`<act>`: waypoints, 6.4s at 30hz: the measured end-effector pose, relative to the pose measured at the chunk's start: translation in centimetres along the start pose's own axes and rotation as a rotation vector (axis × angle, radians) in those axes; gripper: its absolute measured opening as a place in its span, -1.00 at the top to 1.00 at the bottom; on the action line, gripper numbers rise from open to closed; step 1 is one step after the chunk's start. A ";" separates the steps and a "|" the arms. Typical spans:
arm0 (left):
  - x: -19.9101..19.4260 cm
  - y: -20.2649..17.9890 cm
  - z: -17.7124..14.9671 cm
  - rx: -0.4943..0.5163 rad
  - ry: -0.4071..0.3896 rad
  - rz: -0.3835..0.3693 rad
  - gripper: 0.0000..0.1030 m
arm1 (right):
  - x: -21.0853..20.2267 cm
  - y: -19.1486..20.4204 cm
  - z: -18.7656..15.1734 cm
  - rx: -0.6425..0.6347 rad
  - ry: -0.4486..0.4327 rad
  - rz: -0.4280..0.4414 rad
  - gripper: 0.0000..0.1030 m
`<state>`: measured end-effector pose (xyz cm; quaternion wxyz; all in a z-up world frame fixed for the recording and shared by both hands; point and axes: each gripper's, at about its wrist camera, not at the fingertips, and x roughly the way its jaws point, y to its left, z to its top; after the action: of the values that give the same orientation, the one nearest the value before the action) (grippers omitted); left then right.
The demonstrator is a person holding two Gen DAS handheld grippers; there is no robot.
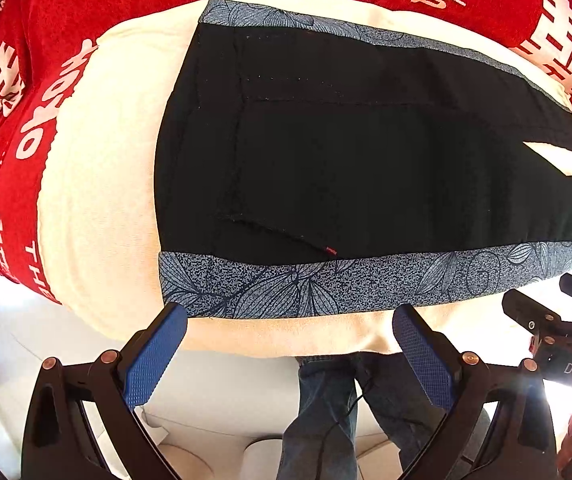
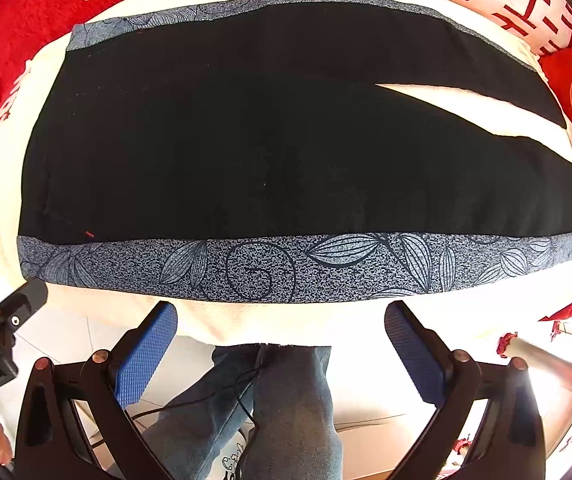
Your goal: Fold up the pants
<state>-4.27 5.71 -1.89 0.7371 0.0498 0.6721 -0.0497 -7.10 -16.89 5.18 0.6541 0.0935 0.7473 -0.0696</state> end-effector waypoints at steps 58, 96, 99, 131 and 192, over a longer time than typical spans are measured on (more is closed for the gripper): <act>6.9 8.0 -1.3 -0.686 -0.018 -0.660 -1.00 | 5.3 -0.9 1.4 0.352 -0.026 1.194 0.53; -1.7 6.8 13.5 -0.387 -0.196 -0.544 0.55 | -2.3 -10.3 17.8 0.135 -0.068 0.957 0.79; 0.0 6.5 18.3 -0.409 -0.224 -0.511 0.54 | 0.2 -10.0 23.7 0.118 -0.017 0.946 0.78; 9.0 2.2 25.7 -0.246 -0.196 0.099 -0.54 | 6.8 1.2 34.7 -0.239 -0.055 0.512 0.33; 5.9 -36.5 10.8 0.139 0.137 -0.559 -0.54 | 1.1 -41.3 -5.5 0.518 -0.144 0.786 -0.15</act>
<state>1.85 -31.98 -6.97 0.6425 -0.0833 0.7031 -0.2932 -22.12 -55.78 4.05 0.6362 0.5240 0.5663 -0.0072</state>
